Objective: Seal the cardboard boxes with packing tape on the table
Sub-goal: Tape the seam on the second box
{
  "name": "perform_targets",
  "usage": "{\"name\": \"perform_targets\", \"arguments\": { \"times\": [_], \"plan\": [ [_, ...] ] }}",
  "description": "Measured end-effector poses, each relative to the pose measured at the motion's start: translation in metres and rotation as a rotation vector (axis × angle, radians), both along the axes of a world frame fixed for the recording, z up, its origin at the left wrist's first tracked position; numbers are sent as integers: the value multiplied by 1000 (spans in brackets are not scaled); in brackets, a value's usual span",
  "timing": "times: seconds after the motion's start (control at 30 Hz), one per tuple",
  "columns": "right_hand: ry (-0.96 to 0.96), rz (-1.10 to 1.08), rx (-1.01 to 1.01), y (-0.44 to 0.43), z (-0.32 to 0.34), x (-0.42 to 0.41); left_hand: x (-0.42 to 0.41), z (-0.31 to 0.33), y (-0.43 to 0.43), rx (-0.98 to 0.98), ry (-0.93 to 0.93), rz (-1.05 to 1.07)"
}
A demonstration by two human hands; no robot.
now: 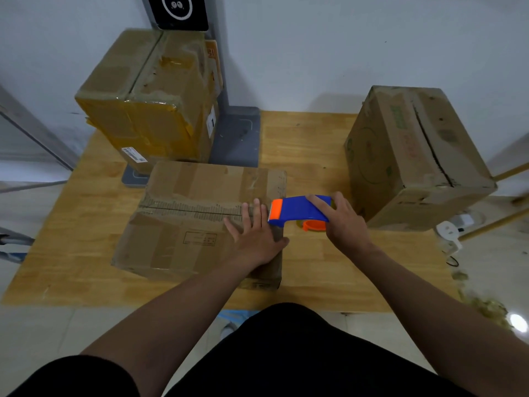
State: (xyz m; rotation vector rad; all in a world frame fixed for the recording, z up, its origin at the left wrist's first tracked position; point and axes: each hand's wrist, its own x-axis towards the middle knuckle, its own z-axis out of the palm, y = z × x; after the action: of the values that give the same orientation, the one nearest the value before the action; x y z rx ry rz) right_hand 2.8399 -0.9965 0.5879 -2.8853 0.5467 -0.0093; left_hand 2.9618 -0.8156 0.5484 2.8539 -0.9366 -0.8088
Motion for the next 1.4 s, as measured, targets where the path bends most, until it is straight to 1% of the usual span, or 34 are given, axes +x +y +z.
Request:
{"name": "perform_targets", "arguments": {
  "times": [0.17, 0.33, 0.5, 0.63, 0.73, 0.83, 1.0, 1.2, 1.4],
  "plan": [
    [1, 48, -31, -7, 3, -3, -3, -1, -1, 9, -41, -2],
    [-56, 69, -45, -29, 1, -10, -2, -1, 0, 2, -27, -5],
    [-66, 75, -26, -60, -6, -35, -3, 0, -4, 23, -2, -4],
    [-48, 72, -14, -57, -15, -34, -4, 3, -9, 50, 39, 0],
    [-23, 76, -1, -53, -19, -29, -8, 8, -16, 26, 78, -45],
    [-16, 101, 26, -52, -21, -29, -12, 10, -26, 1, 50, -90],
    [-27, 81, 52, -57, -25, -30, -9, 7, -29, 4, 20, -84],
    [-55, 68, 59, -73, -28, -33, -6, 11, -28, 26, 75, -89],
    [-72, 76, 67, -72, -30, -43, -6, 6, -26, 27, 55, -83]
  ]
}}
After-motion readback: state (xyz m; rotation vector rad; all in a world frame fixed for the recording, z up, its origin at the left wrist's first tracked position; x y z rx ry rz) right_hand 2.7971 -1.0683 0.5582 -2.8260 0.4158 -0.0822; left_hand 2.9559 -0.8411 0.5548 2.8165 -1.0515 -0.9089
